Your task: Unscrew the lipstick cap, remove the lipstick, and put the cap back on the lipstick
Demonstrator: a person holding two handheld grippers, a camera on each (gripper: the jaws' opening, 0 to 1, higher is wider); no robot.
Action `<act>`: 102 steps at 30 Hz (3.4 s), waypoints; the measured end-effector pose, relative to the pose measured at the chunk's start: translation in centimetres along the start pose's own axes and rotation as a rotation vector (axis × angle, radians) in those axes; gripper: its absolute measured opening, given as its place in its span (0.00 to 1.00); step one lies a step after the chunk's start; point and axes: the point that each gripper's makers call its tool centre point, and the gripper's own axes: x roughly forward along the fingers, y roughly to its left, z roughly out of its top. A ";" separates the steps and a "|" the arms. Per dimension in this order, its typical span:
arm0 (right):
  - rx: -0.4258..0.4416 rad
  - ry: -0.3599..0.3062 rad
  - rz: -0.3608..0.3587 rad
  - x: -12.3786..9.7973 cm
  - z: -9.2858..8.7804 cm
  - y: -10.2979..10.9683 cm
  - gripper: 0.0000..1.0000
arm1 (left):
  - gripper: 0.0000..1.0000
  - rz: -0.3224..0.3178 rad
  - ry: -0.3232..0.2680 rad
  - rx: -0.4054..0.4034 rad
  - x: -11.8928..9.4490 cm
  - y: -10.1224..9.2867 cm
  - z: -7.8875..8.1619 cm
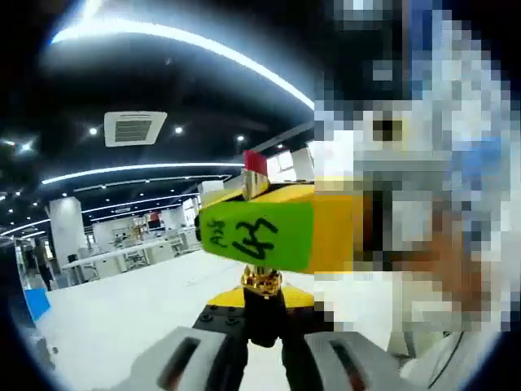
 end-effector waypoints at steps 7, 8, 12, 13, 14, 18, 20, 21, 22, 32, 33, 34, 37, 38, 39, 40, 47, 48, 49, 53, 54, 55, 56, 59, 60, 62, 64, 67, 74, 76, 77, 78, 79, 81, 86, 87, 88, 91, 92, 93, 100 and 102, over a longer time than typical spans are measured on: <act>-0.020 -0.013 0.007 -0.3 0.6 0.0 0.06 | 0.14 0.017 -0.019 0.054 -0.4 0.0 0.5; -0.013 -0.016 0.009 -0.3 0.6 0.0 0.06 | 0.14 0.011 -0.021 0.059 -0.4 -0.1 0.6; 0.019 -0.028 0.040 -0.7 0.9 0.0 0.06 | 0.15 -0.087 -0.035 0.106 -0.4 -1.2 1.0; 0.029 -0.033 0.047 -0.7 1.0 0.1 0.06 | 0.16 -0.108 -0.032 0.101 -0.4 -1.4 0.9; 0.062 -0.051 0.068 -0.9 1.3 0.2 0.06 | 0.17 -0.159 -0.038 0.081 -0.5 -1.9 1.1; 0.111 -0.067 0.113 -1.3 1.6 0.2 0.06 | 0.30 -0.395 -0.035 -0.041 -1.2 -4.2 1.2; 0.142 -0.069 0.156 -1.4 1.8 0.7 0.06 | 0.35 -0.467 -0.020 -0.067 -1.6 -4.9 0.9; 0.155 -0.075 0.173 -1.5 2.0 0.9 0.06 | 0.38 -0.510 -0.014 -0.089 -1.9 -5.3 0.8; 0.167 -0.079 0.192 -1.6 2.1 1.2 0.06 | 0.39 -0.544 -0.021 -0.112 -2.1 -5.6 1.0; 0.348 -0.166 0.417 -2.7 3.9 3.9 0.06 | 0.29 -0.804 -0.114 -0.319 -4.7 -7.8 3.6; 0.372 -0.178 0.439 -2.9 4.1 4.1 0.06 | 0.27 -0.830 -0.121 -0.336 -4.9 -8.1 3.8; 0.398 -0.191 0.459 -3.0 4.3 4.2 0.06 | 0.27 -0.852 -0.123 -0.365 -5.1 -8.4 3.9; 0.445 -0.209 0.497 -3.0 4.5 4.5 0.06 | 0.26 -0.923 -0.128 -0.428 -5.6 -9.3 4.3; 0.455 -0.212 0.508 -3.1 4.6 4.6 0.06 | 0.25 -0.934 -0.131 -0.436 -5.7 -9.4 4.4; 0.463 -0.216 0.517 -3.2 4.6 4.7 0.06 | 0.23 -0.949 -0.139 -0.445 -6.0 -9.5 4.6; 0.474 -0.220 0.527 -3.3 4.7 4.8 0.06 | 0.22 -0.965 -0.142 -0.458 -6.2 -9.6 4.8; 0.498 -0.230 0.524 -3.4 4.8 4.6 0.06 | 0.14 -0.994 -0.143 -0.513 -6.9 -9.2 5.2; 0.496 -0.228 0.517 -3.3 4.8 4.6 0.06 | 0.14 -0.982 -0.138 -0.516 -6.8 -9.1 5.1; 0.489 -0.222 0.505 -3.1 4.7 4.6 0.06 | 0.14 -0.965 -0.135 -0.510 -6.5 -9.1 5.0; 0.486 -0.212 0.458 -2.9 4.3 3.7 0.06 | 0.13 -0.856 -0.139 -0.454 -5.2 -8.5 4.7; 0.482 -0.207 0.432 -2.8 4.2 3.3 0.06 | 0.13 -0.834 -0.140 -0.443 -5.0 -8.3 4.7; 0.477 -0.203 0.415 -2.7 4.1 3.1 0.06 | 0.13 -0.787 -0.135 -0.408 -4.5 -7.9 4.4; 0.459 -0.191 0.390 -2.5 3.8 2.8 0.06 | 0.13 -0.743 -0.128 -0.370 -4.1 -7.7 4.1; 0.407 -0.173 0.340 -2.2 3.6 2.5 0.06 | 0.13 -0.613 -0.107 -0.267 -2.9 -6.7 3.5; 0.398 -0.171 0.336 -2.2 3.6 2.5 0.06 | 0.13 -0.595 -0.110 -0.250 -2.8 -6.6 3.5; 0.374 -0.169 0.311 -2.2 3.7 2.3 0.06 | 0.13 -0.560 -0.122 -0.239 -2.6 -6.3 3.7; 0.350 -0.161 0.285 -2.1 3.6 2.1 0.06 | 0.13 -0.513 -0.127 -0.220 -2.3 -5.8 3.6; 0.322 -0.148 0.235 -2.0 3.4 1.4 0.06 | 0.13 -0.428 -0.118 -0.214 -1.7 -4.9 3.3; 0.269 -0.144 0.117 -1.1 2.9 0.6 0.06 | 0.13 -0.193 -0.101 -0.127 -1.0 -2.3 2.8; 0.258 -0.142 0.104 -1.0 2.9 0.6 0.06 | 0.13 -0.168 -0.098 -0.112 -1.0 -2.2 2.8; 0.253 -0.143 0.094 -1.0 2.9 0.6 0.06 | 0.13 -0.146 -0.097 -0.100 -1.0 -1.9 2.7; 0.249 -0.142 0.085 -0.9 2.8 0.5 0.06 | 0.13 -0.124 -0.094 -0.087 -1.0 -1.7 2.6; 0.245 -0.142 0.075 -0.8 2.7 0.4 0.06 | 0.13 -0.104 -0.091 -0.075 -1.0 -1.4 2.5; 0.246 -0.143 0.054 -0.7 2.5 0.3 0.06 | 0.13 -0.065 -0.081 -0.048 -1.0 -0.9 2.3; 0.225 -0.141 0.011 -0.5 2.3 0.0 0.06 | 0.13 0.000 -0.078 0.027 -1.0 0.0 2.2; 0.223 -0.139 0.012 -0.5 2.4 0.0 0.06 | 0.13 -0.015 -0.084 0.022 -1.0 -0.1 2.2; 0.224 -0.138 0.014 -0.6 2.4 -0.2 0.06 | 0.13 -0.039 -0.087 0.011 -0.9 -0.4 2.3; 0.252 -0.141 0.026 -1.0 2.6 -0.5 0.06 | 0.16 -0.136 -0.096 0.007 -0.8 -1.6 2.6; 0.255 -0.138 0.028 -1.1 2.6 -0.5 0.06 | 0.18 -0.158 -0.092 -0.003 -0.8 -1.9 2.6; 0.257 -0.138 0.030 -1.1 2.6 -0.6 0.06 | 0.20 -0.198 -0.088 -0.038 -0.9 -2.3 2.6; 0.348 -0.150 0.121 -1.9 3.3 -0.2 0.06 | 0.33 -0.441 -0.098 -0.186 -1.8 -4.7 3.2; 0.391 -0.159 0.162 -2.4 3.6 -0.1 0.06 | 0.39 -0.552 -0.096 -0.275 -2.5 -5.6 3.5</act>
